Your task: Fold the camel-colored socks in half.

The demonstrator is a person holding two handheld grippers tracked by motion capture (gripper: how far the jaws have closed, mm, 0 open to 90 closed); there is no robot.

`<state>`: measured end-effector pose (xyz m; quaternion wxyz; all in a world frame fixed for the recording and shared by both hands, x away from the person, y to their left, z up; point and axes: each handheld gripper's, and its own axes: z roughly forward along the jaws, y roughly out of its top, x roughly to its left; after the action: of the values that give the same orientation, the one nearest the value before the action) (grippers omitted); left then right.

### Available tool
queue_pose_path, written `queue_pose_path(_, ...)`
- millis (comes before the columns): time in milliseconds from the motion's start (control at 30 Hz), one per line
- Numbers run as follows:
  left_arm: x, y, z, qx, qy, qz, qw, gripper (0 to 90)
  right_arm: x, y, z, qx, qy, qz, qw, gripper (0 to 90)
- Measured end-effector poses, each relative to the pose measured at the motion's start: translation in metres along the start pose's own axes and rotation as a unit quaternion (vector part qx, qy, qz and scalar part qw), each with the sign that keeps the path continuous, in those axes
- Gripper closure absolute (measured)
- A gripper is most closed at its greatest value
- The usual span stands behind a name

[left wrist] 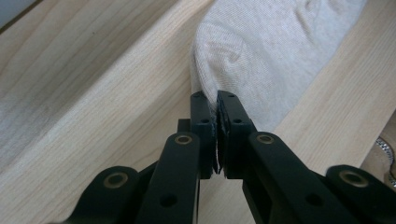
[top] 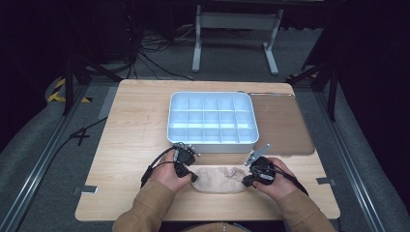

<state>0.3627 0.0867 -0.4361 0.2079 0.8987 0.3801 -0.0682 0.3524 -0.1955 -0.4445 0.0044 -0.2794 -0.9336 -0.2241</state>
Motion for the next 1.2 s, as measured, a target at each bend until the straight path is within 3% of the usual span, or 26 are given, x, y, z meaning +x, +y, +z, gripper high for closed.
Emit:
queue_pose_path(467,0.004,-0.005,-0.024,-0.004,0.009,-0.011,0.9999,86.1,0.002,0.003,-0.005,-0.022,0.005,-0.005,0.9997,84.0)
queue_pose_path(700,0.009,-0.009,-0.034,-0.008,0.010,-0.017,0.9998,86.1,0.005,0.006,-0.002,-0.037,0.000,-0.009,0.9993,89.2)
queue_pose_path(833,0.010,-0.013,-0.037,-0.008,0.008,-0.022,0.9997,86.1,0.006,0.008,0.003,-0.060,-0.001,-0.009,0.9981,89.6)
queue_pose_path(933,0.010,-0.015,-0.040,-0.008,0.007,-0.025,0.9996,86.1,0.009,0.011,0.007,-0.083,0.013,-0.014,0.9964,89.6)
queue_pose_path(1200,0.013,-0.020,-0.046,-0.008,0.003,-0.025,0.9997,86.0,0.012,0.014,0.022,-0.074,0.006,-0.026,0.9969,89.2)
